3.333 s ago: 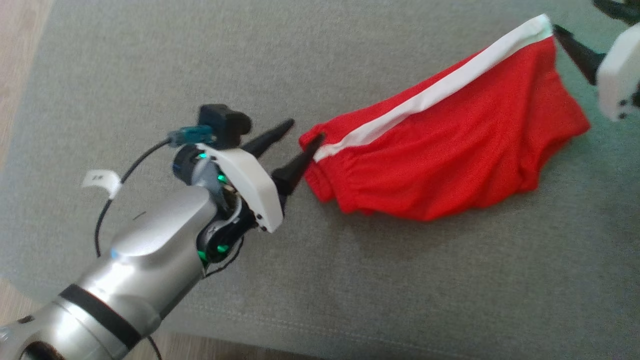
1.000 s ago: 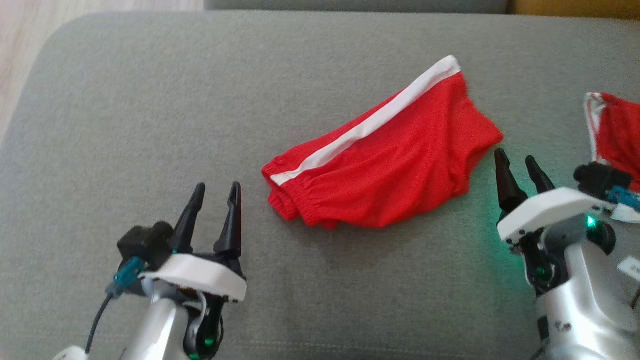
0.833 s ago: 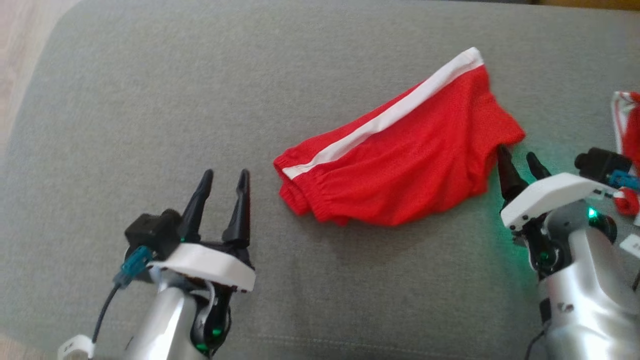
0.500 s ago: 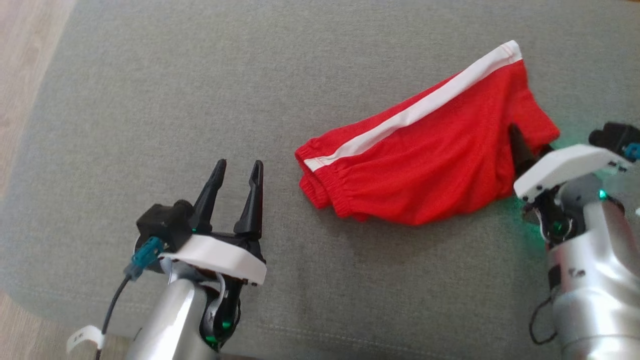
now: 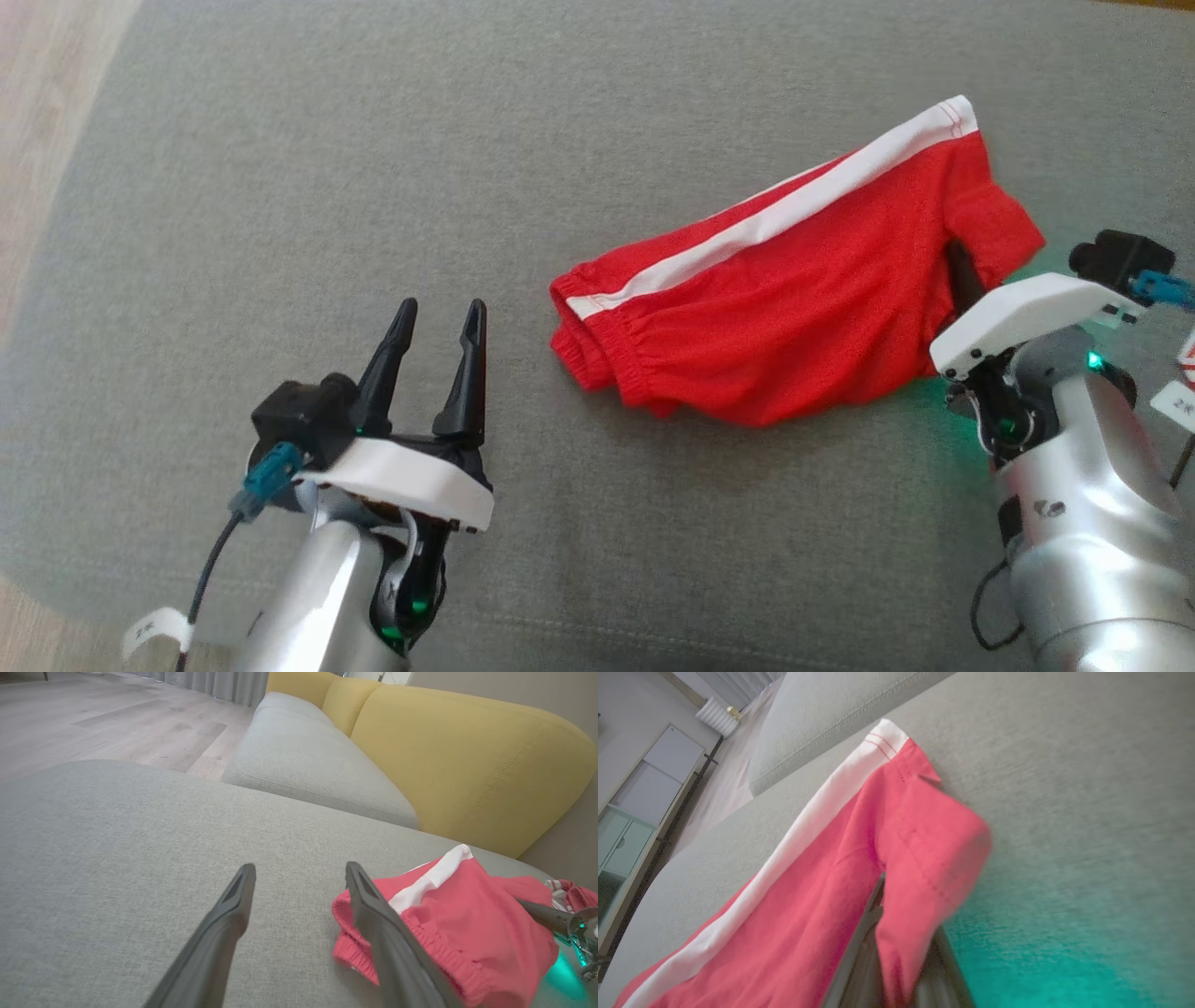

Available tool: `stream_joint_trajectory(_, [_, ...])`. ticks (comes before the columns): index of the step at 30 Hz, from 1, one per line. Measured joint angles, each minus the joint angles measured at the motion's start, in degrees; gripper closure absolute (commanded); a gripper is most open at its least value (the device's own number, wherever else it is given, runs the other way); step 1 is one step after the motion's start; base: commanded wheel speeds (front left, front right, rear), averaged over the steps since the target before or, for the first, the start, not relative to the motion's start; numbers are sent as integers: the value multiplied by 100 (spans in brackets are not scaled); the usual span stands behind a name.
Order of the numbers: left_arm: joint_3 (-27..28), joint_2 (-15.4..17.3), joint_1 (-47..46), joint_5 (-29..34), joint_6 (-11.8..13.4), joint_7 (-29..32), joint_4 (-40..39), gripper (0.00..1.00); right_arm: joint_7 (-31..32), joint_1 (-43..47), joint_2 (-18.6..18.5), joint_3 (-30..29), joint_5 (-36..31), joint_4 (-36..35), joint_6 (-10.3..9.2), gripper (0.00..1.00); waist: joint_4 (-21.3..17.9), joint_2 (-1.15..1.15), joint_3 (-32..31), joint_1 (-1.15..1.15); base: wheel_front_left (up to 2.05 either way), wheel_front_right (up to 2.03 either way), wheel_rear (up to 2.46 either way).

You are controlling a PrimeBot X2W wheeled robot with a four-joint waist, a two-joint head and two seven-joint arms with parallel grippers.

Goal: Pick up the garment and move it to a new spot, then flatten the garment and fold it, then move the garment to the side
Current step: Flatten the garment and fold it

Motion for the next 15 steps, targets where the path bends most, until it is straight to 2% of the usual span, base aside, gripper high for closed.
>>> stream_joint_trajectory(6, [30,0,26,10,-11,0,83,0,-531,279,10,-158,-24,-160,0,100,-259,0,-189,0,0,0,0])
stream_joint_trajectory(11, [18,0,47,59,-59,0,131,0,-882,818,5,-638,-105,-176,0,100,-485,0,-382,0,0,0,0])
stream_joint_trajectory(15, [18,0,108,58,-60,0,176,0,-1235,1235,18,-921,-639,-292,0,100,-592,0,-556,0,0,0,0])
